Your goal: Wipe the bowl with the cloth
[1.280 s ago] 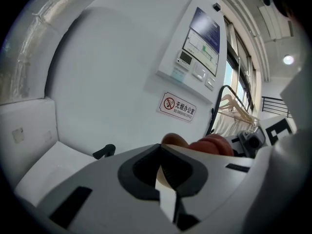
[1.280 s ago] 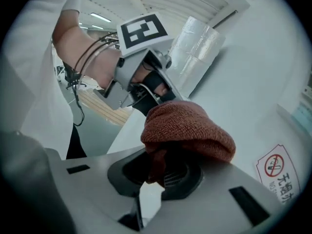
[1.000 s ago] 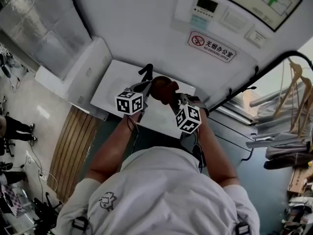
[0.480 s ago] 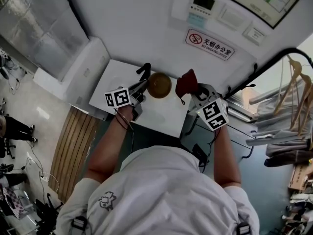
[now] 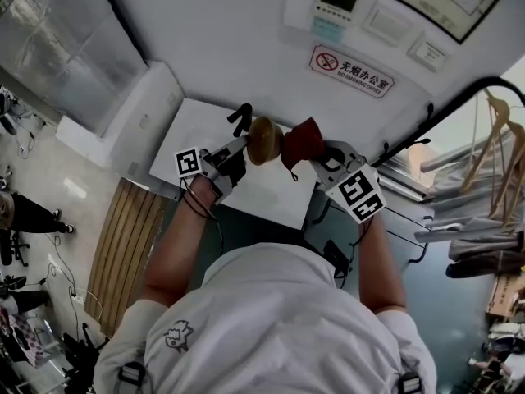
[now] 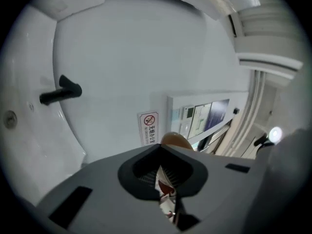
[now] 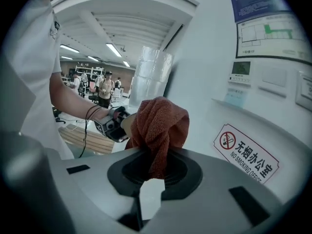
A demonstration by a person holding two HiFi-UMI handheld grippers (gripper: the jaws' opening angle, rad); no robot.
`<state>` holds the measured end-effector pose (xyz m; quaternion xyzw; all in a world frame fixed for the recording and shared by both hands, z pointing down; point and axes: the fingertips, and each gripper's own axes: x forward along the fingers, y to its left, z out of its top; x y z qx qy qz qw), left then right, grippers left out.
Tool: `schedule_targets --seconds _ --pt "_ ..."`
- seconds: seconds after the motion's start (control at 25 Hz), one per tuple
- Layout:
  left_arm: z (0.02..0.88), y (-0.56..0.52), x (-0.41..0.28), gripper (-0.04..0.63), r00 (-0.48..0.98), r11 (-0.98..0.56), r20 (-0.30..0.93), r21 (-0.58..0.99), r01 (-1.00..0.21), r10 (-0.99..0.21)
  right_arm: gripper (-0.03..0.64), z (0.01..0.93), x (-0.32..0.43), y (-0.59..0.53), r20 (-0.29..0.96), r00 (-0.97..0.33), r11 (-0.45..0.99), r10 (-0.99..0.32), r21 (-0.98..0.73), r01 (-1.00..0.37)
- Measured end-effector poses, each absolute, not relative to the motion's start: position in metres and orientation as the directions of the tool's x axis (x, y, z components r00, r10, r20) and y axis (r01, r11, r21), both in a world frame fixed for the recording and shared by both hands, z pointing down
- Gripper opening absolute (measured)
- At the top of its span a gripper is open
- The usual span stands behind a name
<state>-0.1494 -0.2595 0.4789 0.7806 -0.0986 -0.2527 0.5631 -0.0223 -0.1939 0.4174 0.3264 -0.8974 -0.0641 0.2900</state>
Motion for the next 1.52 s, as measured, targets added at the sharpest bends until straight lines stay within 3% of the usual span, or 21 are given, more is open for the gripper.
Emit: schedule_targets --seconds 0.2,0.64,0.92,1.12,1.32,1.52 --pt "0.477 -0.256 -0.138 0.015 0.846 -0.301 -0.353 0.922 0.243 -0.399 0.051 0.392 -0.047 -0.193 0.456 -0.682 0.821 -0.572 0.314 -0.477" --pt "0.485 -0.257 -0.099 0.018 0.913 -0.368 -0.260 0.920 0.135 -0.316 0.051 0.387 -0.058 -0.235 0.460 -0.731 0.862 -0.504 0.315 -0.397" --pt "0.470 -0.264 -0.084 0.018 0.895 -0.399 -0.334 0.895 0.202 -0.296 0.051 0.406 -0.044 -0.277 0.459 -0.749 0.878 -0.477 0.229 -0.420" --pt "0.446 -0.266 -0.072 0.017 0.880 -0.505 -0.403 0.830 0.236 -0.251 0.051 0.429 -0.044 -0.289 0.471 -0.784 0.911 -0.404 0.131 -0.390" --pt "0.428 -0.289 -0.070 0.017 0.821 -0.518 -0.476 0.811 0.272 -0.314 0.051 0.447 -0.046 -0.285 0.457 -0.828 0.935 -0.324 0.020 -0.355" --pt "0.422 -0.319 -0.081 0.017 0.788 -0.578 -0.424 0.809 0.108 -0.447 0.051 0.460 -0.055 -0.263 0.445 -0.863 0.953 -0.238 -0.064 -0.296"
